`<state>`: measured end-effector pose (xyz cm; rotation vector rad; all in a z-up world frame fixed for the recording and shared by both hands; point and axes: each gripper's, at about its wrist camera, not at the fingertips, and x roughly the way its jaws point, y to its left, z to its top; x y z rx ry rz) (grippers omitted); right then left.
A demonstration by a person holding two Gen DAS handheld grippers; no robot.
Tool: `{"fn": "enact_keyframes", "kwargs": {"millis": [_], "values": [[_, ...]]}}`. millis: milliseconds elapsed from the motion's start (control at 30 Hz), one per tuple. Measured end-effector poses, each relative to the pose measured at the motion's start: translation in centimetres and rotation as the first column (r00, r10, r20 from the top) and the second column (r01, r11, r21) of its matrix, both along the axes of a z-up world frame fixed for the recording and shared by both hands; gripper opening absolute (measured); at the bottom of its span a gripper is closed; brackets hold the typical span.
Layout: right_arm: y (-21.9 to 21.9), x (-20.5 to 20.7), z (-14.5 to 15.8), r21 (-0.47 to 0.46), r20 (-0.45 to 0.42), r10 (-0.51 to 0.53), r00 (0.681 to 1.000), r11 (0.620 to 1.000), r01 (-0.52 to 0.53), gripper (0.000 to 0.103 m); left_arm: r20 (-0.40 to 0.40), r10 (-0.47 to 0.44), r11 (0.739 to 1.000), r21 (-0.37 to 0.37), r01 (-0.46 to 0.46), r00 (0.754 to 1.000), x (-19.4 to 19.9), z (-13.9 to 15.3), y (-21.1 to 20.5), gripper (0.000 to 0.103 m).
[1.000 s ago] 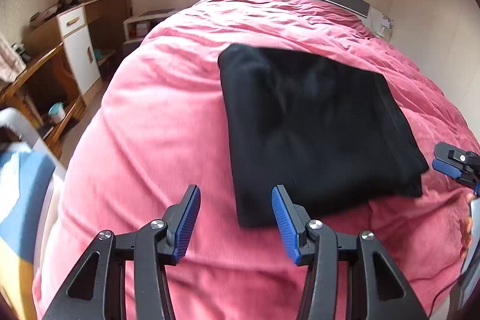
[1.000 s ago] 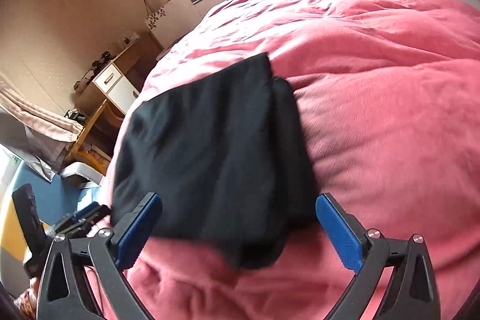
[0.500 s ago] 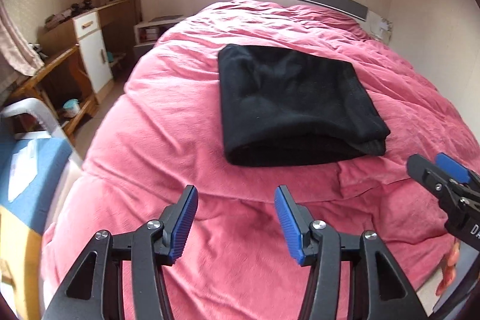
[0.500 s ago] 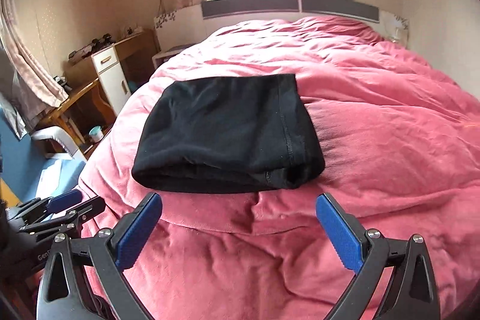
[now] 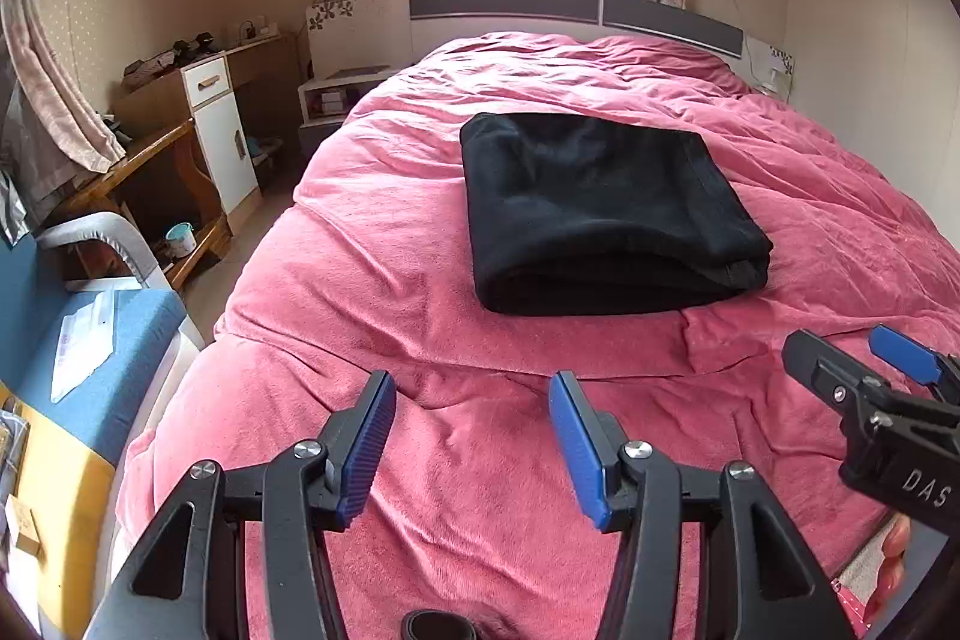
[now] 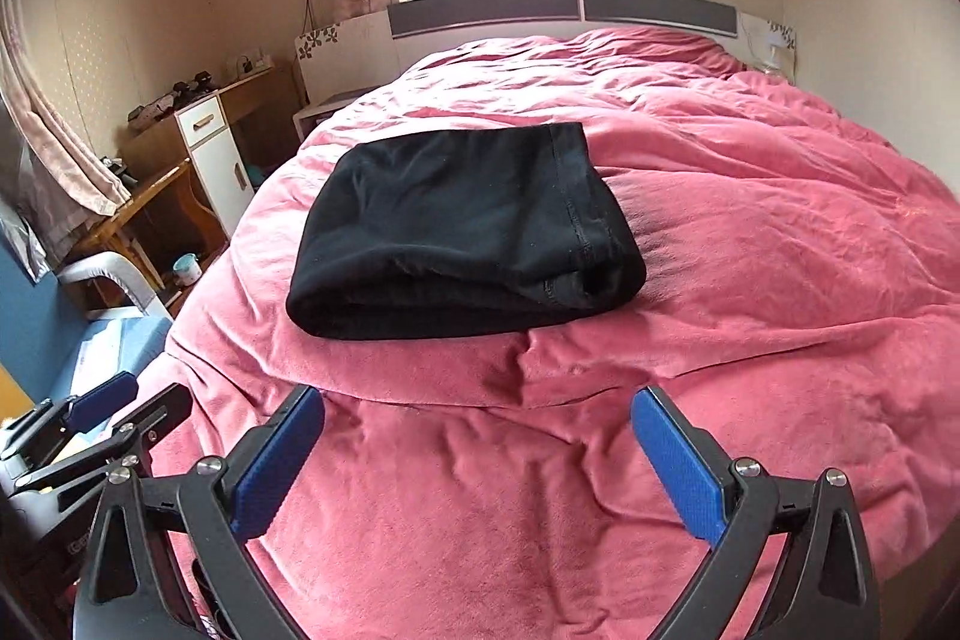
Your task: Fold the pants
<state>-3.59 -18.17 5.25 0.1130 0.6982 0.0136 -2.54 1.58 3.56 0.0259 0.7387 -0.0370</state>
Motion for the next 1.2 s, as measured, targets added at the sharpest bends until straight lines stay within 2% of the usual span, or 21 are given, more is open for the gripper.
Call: {"fn": "enact_keyframes", "kwargs": {"millis": [267, 933, 1200], "values": [[0.43, -0.55, 0.26, -0.028, 0.018, 0.009, 1.000, 1.000, -0.009, 0.103, 0.012, -0.018, 1.000, 0.015, 0.018, 1.000, -0.74, 0.20, -0.66, 0.054], [0.76, -0.60, 0.46, -0.022, 0.016, 0.022, 1.000, 1.000, -0.021, 0.103, -0.003, 0.015, 1.000, 0.001, -0.015, 1.000, -0.57, 0.07, -0.09, 0.054], [0.88, -0.64, 0.52, -0.024, 0.017, 0.026, 1.000, 0.999, -0.026, 0.103, 0.014, 0.033, 0.999, 0.005, -0.034, 0.999, -0.83, 0.21, 0.01, 0.054]]}}
